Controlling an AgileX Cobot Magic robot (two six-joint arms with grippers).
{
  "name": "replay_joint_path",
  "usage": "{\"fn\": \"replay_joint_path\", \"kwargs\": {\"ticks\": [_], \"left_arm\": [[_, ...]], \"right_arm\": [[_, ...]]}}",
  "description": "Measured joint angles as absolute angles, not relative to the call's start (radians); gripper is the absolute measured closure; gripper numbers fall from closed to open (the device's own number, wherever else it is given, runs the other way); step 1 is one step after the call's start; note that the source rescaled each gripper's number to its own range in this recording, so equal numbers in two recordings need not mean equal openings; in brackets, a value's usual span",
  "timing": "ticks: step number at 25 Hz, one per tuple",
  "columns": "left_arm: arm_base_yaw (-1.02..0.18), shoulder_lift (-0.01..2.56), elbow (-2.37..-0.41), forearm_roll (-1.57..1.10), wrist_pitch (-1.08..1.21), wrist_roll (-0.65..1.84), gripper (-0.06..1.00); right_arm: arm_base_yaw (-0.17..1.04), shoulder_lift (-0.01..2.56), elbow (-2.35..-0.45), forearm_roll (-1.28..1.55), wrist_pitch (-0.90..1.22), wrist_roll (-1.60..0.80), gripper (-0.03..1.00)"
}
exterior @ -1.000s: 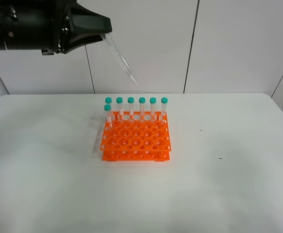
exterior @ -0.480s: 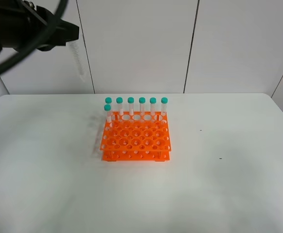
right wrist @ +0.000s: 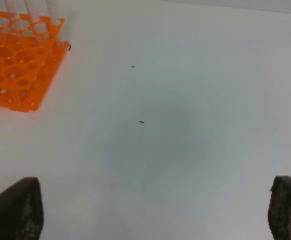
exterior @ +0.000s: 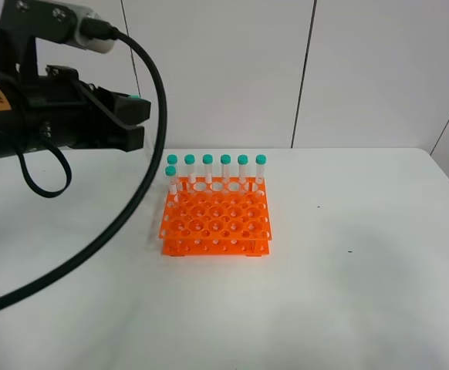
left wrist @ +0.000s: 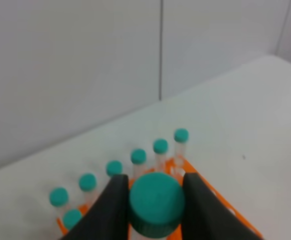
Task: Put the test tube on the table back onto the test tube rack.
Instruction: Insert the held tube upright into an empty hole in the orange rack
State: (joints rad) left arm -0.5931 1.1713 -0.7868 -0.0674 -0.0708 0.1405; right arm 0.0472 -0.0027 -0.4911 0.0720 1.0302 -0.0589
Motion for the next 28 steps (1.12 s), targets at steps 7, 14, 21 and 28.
{"fn": "replay_joint_path", "kwargs": {"ticks": [7,14,21,28], "left_arm": [[-0.601,1.38,-0.889,-0.065,-0.073,0.14,0.94],[-0.638,1.567,-0.907,-0.065,-0.234,0.138,0.94],[-0.645,1.68,-0.969,-0.065,-0.305,0.138,0.94],[-0.59,1.768,-1.019,-0.065,-0.387,0.137,0.94]], "right_arm": [[0.047,-0.003,-0.491,0.072,1.03,-0.059,-0.03],[0.047,-0.003,-0.491,0.072,1.03,-0.059,-0.03],[0.047,-0.003,-0.491,0.072,1.03,-0.059,-0.03],[0.047,-0.003,-0.491,0.072,1.03,-0.059,-0.03]]}}
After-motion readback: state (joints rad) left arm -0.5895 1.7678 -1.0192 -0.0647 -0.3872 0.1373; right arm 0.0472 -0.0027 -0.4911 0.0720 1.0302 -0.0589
